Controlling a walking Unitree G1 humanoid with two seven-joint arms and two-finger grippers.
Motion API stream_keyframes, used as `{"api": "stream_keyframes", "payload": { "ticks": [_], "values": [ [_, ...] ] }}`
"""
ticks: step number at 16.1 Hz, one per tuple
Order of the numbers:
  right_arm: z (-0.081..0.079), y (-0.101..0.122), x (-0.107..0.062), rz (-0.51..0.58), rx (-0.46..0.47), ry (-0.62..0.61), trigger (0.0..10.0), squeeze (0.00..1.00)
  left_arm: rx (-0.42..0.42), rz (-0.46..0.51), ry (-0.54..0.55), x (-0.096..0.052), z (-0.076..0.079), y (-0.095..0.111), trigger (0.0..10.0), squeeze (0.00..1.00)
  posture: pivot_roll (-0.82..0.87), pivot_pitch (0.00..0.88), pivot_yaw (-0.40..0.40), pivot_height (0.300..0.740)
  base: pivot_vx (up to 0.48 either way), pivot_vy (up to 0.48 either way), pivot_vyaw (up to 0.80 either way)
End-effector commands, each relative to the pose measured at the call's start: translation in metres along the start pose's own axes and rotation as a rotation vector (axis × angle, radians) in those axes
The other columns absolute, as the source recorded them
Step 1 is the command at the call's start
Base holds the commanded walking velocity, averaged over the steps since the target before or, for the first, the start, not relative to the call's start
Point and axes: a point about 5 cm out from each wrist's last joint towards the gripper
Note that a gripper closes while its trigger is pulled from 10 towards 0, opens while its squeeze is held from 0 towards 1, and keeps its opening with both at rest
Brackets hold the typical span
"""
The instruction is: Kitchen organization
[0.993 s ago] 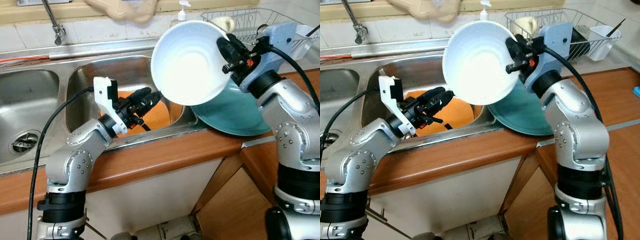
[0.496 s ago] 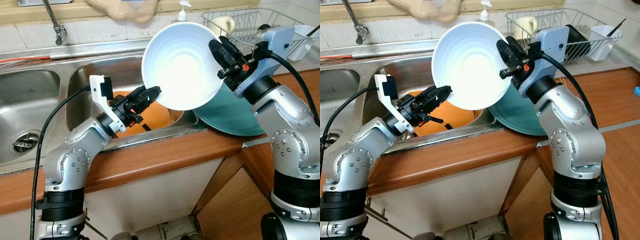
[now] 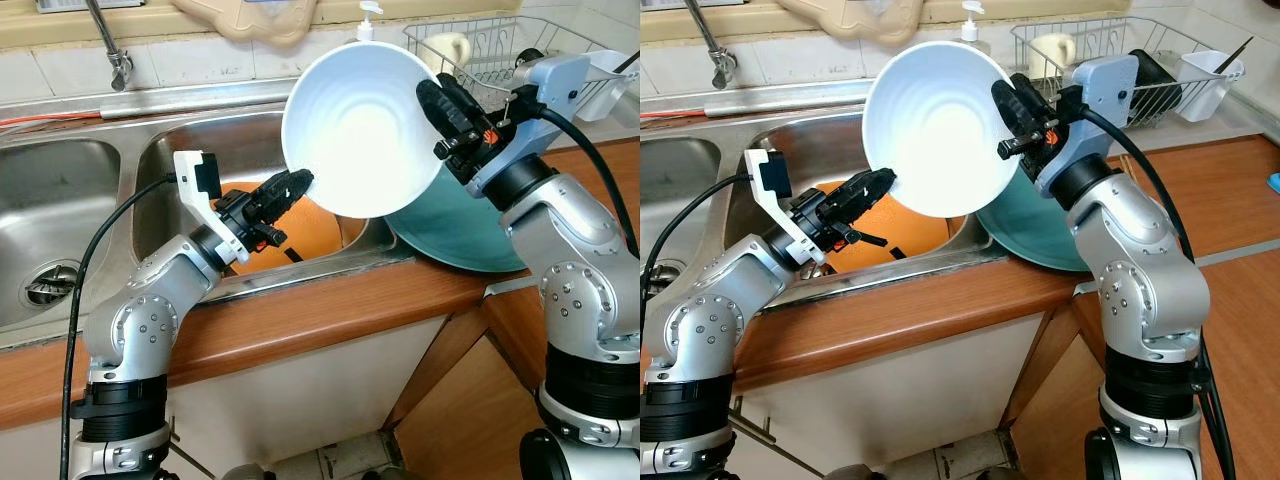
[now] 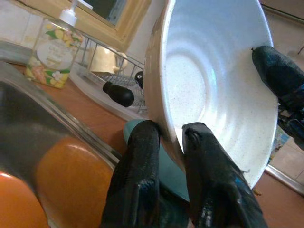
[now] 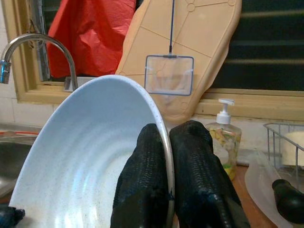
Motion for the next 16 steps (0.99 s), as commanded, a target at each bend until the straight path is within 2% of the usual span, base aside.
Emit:
{"api": "stream_keyframes", "payload": {
  "ticks": [1,4,5,6,7,8,10,16],
  "values": [
    [-0.011,0.008,0.000,0.045,-0.006,0.066,0.0,0.00,0.024,-0.003,0.005,0.006,0.001,0.002,0.0,0.00,-0.05,0.000,0.037,0.740,0.000,0.000,0.00],
    [-0.012,0.006,0.001,0.043,-0.007,0.069,0.0,0.00,0.031,0.013,0.001,0.007,0.004,0.003,0.0,0.00,-0.04,0.000,0.024,0.740,0.000,0.000,0.00],
    [-0.013,0.006,0.002,0.044,-0.006,0.073,0.0,0.00,0.025,0.009,-0.007,0.007,0.006,0.002,1.2,0.00,-0.04,0.000,0.020,0.740,0.000,0.000,0.00],
    [-0.013,0.006,0.002,0.045,-0.006,0.074,0.0,0.00,0.023,0.006,-0.003,0.008,0.006,0.002,4.5,0.00,-0.04,0.000,0.020,0.740,0.000,0.000,0.00],
    [-0.014,0.006,0.003,0.047,-0.007,0.080,0.0,0.00,0.014,0.001,-0.007,0.008,0.007,0.000,10.0,0.54,-0.04,0.000,0.019,0.740,0.000,0.000,0.00],
    [-0.015,0.006,0.003,0.046,-0.012,0.084,0.0,0.00,-0.012,0.009,-0.022,0.009,0.008,0.000,10.0,1.00,-0.05,0.000,0.020,0.740,0.000,0.000,0.00],
    [-0.016,0.006,0.003,0.043,-0.022,0.086,0.0,0.00,-0.009,0.003,-0.066,0.009,0.013,0.001,10.0,1.00,-0.05,0.000,0.020,0.740,0.000,0.000,0.00],
    [-0.015,0.007,0.003,0.049,-0.026,0.085,0.0,0.00,-0.007,0.006,-0.051,0.012,0.011,0.001,10.0,1.00,-0.05,0.000,0.019,0.740,0.000,0.000,0.00]
  ]
}}
Point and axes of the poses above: a point about 5 cm out from each wrist's last joint towards the gripper, its own x axis pointing out of the wrist towards the gripper, its own y axis along the axis of the wrist's last joint, z = x × y, and after that the axes turned 2 degrees about -x, right-handed
